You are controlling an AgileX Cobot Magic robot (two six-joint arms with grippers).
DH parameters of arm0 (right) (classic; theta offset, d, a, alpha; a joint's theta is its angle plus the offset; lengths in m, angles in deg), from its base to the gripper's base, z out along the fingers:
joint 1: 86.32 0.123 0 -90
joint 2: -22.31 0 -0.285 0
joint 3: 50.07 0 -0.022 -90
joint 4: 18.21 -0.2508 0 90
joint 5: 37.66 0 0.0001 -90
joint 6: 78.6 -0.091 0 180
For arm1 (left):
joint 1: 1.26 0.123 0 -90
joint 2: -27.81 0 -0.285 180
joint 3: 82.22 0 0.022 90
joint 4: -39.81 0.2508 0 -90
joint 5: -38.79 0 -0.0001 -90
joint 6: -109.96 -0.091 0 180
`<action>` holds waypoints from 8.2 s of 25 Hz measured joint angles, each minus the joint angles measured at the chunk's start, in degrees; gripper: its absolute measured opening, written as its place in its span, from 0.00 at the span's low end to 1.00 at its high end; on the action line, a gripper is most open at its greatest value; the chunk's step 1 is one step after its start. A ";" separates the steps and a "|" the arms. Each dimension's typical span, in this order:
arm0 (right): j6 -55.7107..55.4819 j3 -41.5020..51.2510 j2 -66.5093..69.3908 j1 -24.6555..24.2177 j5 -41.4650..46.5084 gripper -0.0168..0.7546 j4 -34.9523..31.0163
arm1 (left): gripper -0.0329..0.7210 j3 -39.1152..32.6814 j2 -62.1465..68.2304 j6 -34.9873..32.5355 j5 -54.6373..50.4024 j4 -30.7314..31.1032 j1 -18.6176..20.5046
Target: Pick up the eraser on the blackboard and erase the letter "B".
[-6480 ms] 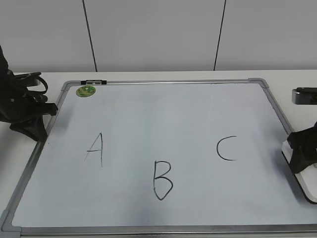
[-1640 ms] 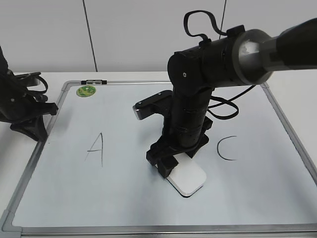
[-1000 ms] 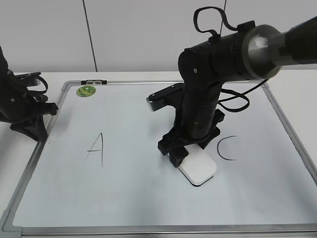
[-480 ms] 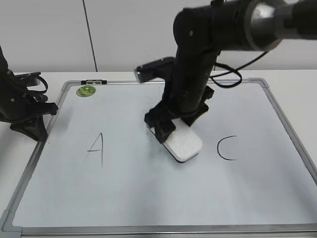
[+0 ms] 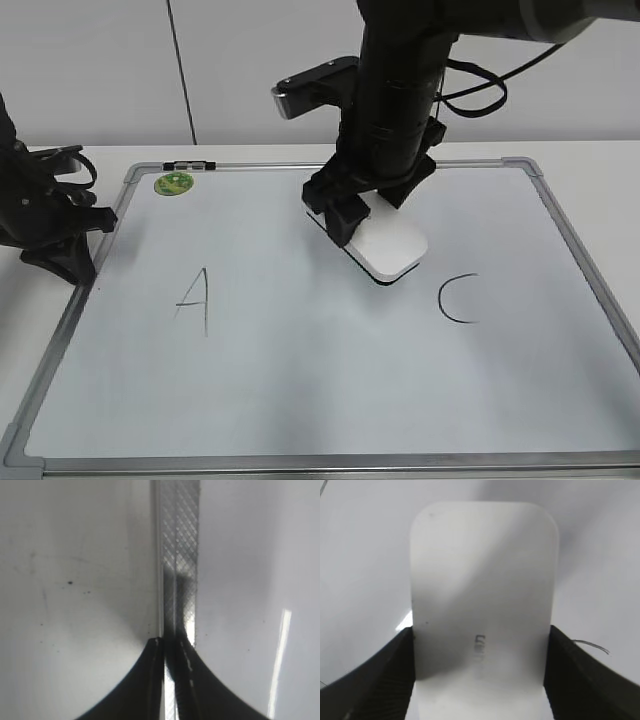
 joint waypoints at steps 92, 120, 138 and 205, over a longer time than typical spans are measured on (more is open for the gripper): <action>2.44 -2.36 -11.90 -33.70 3.63 0.79 -9.24 | 0.60 18.63 -3.40 0.00 -19.92 3.06 0.00; 4.17 40.14 -68.73 -33.70 4.62 0.79 -9.16 | 0.59 2.90 -52.89 -0.10 -22.66 1.57 -6.70; 2.21 63.71 -92.17 -32.13 2.86 0.79 -13.70 | 0.59 -33.94 -86.18 -0.10 -16.28 5.96 -6.70; -5.19 73.12 -99.89 -32.68 -2.25 0.67 -4.11 | 0.59 -51.54 -100.31 2.08 -12.85 10.87 -3.97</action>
